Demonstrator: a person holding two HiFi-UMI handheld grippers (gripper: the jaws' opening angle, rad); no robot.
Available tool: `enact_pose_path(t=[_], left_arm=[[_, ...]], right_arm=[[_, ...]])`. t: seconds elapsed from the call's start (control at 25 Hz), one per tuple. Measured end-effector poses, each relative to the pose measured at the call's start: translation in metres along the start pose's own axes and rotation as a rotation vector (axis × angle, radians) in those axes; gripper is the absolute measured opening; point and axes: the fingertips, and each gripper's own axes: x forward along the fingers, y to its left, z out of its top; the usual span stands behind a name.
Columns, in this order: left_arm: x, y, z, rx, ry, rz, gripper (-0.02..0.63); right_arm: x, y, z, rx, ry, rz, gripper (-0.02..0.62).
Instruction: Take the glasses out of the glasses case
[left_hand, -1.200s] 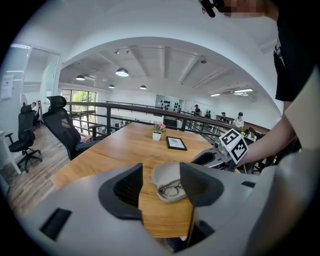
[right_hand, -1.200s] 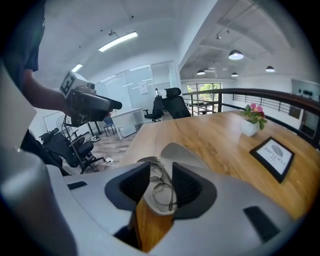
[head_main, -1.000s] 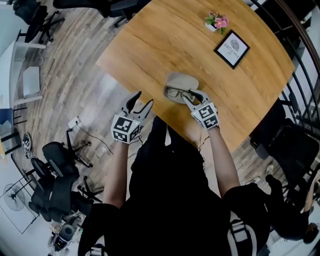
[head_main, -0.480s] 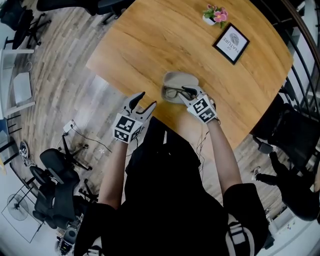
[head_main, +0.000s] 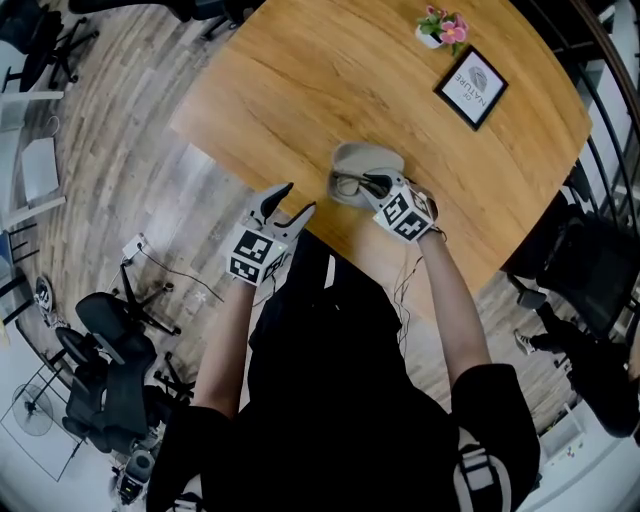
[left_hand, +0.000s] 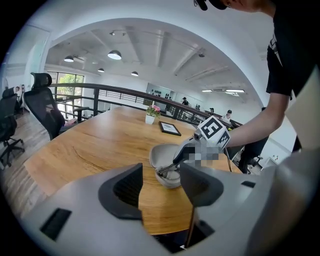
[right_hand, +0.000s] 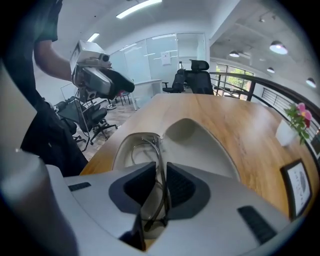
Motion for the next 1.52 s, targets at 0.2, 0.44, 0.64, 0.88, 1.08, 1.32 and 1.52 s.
enact_pose_path(t=[0.2,0.44,0.64,0.88,1.08,1.32,1.52], left_arm=[[-0.001,0.001,-0.005,-0.002,0.007,-0.004,0.249],[-0.004,0.003,-0.005,0.004,0.012,-0.022,0.249],[-0.004,0.002,-0.006,0.022,0.022,-0.043,0.249],[-0.004,0.004,-0.003,0.036,0.016,-0.059,0.249],[-0.005,0.004,0.002,0.043,0.002,-0.067,0.249],[-0.008,0.003,0.006,0.044,-0.011,-0.070,0.249],[-0.006,-0.003,0.007,0.051,-0.012,-0.081,0.249]], right_arm=[[0.003,-0.003,-0.003,-0.019,0.009,0.001,0.043],[0.003,-0.001,-0.002,-0.047,0.015,-0.001,0.026],[0.003,-0.001,-0.002,-0.049,0.013,-0.014,0.026],[0.003,0.000,-0.001,-0.066,0.026,-0.030,0.025],[0.002,0.002,0.000,-0.078,0.032,-0.044,0.025],[-0.005,0.004,0.005,-0.082,0.027,-0.055,0.025],[-0.012,0.002,0.008,-0.086,0.021,-0.075,0.025]])
